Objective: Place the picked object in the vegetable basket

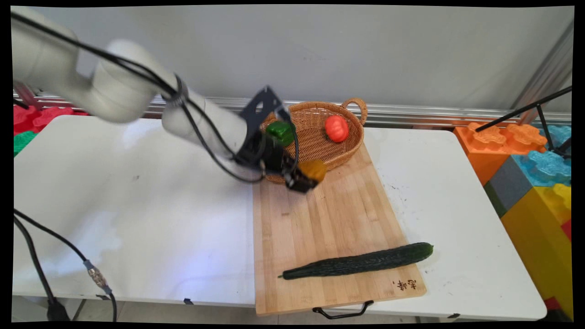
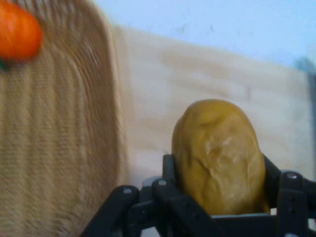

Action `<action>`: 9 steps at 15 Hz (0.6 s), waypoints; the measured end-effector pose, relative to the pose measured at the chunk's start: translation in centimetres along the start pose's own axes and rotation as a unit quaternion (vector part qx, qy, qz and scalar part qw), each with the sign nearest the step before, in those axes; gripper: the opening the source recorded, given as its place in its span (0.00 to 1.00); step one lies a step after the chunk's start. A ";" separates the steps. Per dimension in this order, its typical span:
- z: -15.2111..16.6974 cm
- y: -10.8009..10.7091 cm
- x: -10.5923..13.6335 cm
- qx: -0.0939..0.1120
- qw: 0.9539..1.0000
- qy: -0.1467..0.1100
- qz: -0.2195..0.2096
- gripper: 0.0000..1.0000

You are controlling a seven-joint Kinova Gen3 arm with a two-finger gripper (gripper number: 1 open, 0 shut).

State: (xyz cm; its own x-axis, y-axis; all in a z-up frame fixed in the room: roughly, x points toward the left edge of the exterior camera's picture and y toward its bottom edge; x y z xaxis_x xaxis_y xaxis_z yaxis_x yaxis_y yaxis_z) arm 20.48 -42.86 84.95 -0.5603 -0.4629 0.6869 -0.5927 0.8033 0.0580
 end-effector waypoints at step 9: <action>-3.0 -8.7 5.2 0.047 0.992 0.044 0.109 0.00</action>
State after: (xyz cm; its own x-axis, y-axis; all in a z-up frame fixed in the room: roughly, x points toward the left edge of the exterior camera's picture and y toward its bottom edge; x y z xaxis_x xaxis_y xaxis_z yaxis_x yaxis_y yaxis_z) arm 24.52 -51.16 90.19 -0.6300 -0.2445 0.7371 -0.5178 0.8397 -0.1640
